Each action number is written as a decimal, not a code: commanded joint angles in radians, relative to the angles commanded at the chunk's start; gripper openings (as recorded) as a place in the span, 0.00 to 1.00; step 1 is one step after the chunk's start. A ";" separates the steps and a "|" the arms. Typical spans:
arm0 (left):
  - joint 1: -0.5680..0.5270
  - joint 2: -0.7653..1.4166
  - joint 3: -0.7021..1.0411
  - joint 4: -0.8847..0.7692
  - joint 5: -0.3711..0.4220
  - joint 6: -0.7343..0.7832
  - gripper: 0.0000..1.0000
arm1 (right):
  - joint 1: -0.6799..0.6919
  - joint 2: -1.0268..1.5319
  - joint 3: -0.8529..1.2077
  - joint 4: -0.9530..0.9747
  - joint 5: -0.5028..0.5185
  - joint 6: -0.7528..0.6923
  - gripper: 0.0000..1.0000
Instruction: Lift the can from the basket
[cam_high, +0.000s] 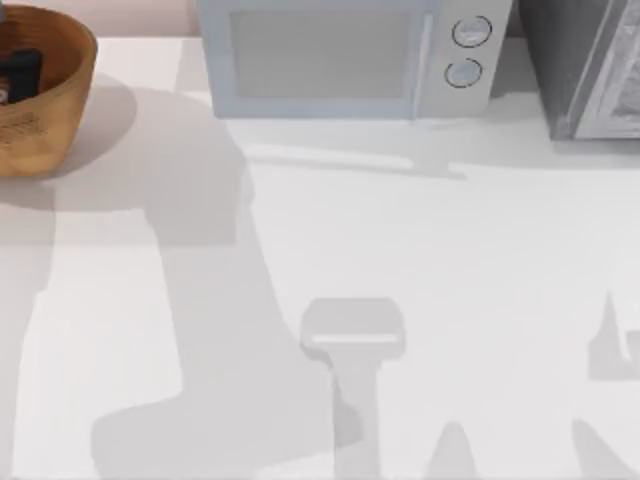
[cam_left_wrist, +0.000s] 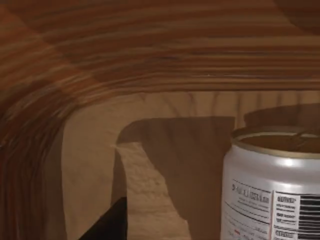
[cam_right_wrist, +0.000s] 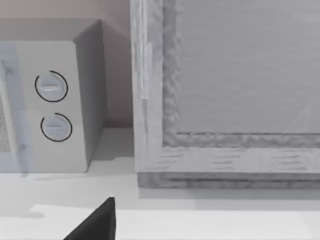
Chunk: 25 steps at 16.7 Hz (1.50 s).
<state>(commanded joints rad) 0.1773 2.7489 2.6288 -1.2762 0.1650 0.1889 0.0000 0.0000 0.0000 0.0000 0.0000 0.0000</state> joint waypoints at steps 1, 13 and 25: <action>-0.001 -0.001 -0.011 0.011 0.000 -0.001 1.00 | 0.000 0.000 0.000 0.000 0.000 0.000 1.00; -0.001 -0.001 -0.013 0.013 0.000 -0.001 0.40 | 0.000 0.000 0.000 0.000 0.000 0.000 1.00; -0.001 -0.001 -0.013 0.013 0.000 -0.001 0.00 | 0.000 0.000 0.000 0.000 0.000 0.000 1.00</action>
<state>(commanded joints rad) 0.1765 2.7479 2.6157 -1.2632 0.1648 0.1881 0.0000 0.0000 0.0000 0.0000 0.0000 0.0000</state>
